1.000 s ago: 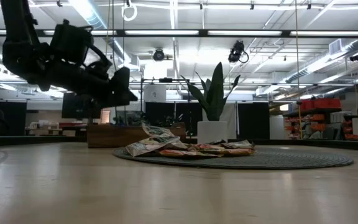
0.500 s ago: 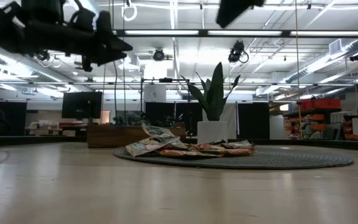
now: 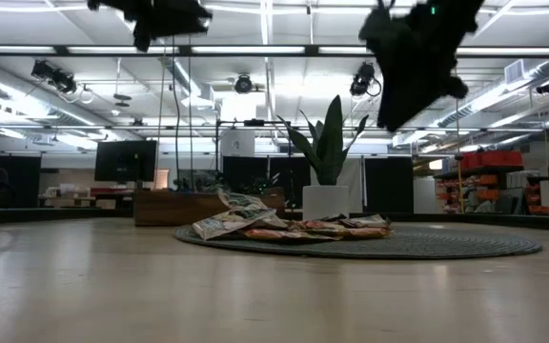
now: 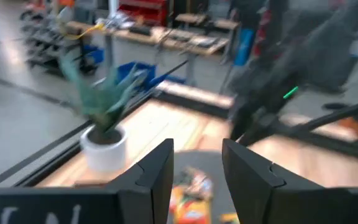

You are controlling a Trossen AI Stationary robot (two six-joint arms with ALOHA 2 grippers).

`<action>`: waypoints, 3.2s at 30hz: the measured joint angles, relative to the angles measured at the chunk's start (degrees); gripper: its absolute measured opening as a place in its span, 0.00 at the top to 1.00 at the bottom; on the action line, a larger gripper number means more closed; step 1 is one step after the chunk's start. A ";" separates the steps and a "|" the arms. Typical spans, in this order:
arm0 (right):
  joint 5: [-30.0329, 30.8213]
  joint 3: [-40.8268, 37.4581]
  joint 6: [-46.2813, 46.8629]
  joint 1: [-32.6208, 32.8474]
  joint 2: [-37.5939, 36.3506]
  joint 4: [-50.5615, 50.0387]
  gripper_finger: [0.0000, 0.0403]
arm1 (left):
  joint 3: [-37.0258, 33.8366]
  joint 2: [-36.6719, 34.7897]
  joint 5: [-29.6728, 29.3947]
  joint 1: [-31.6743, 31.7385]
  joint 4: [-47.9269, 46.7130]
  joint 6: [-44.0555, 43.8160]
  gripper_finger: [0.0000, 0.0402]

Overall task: Pick & Place Tea
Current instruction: Put the brown tea bag into the left section of the wooden organizer

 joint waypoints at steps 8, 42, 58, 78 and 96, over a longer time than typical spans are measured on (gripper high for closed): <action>-13.40 -10.52 -7.65 -10.32 -0.16 13.83 0.51 | 2.92 -0.04 -0.02 -4.96 -0.47 -3.80 0.65; -26.56 -23.87 -11.26 -27.04 2.99 40.06 0.34 | 2.90 0.73 -0.03 -10.02 -2.64 -11.61 0.65; -29.56 -23.87 -11.39 -27.02 6.31 42.77 0.38 | 2.90 0.73 -0.02 -10.02 -2.62 -11.63 0.65; -29.20 -23.87 -14.27 -26.97 6.32 42.44 0.99 | 2.88 0.73 -0.04 -10.02 -3.59 -11.41 0.65; -27.96 -23.77 -12.08 -21.41 -11.11 42.61 1.00 | 2.86 0.73 -0.04 -6.76 -3.86 -11.73 0.65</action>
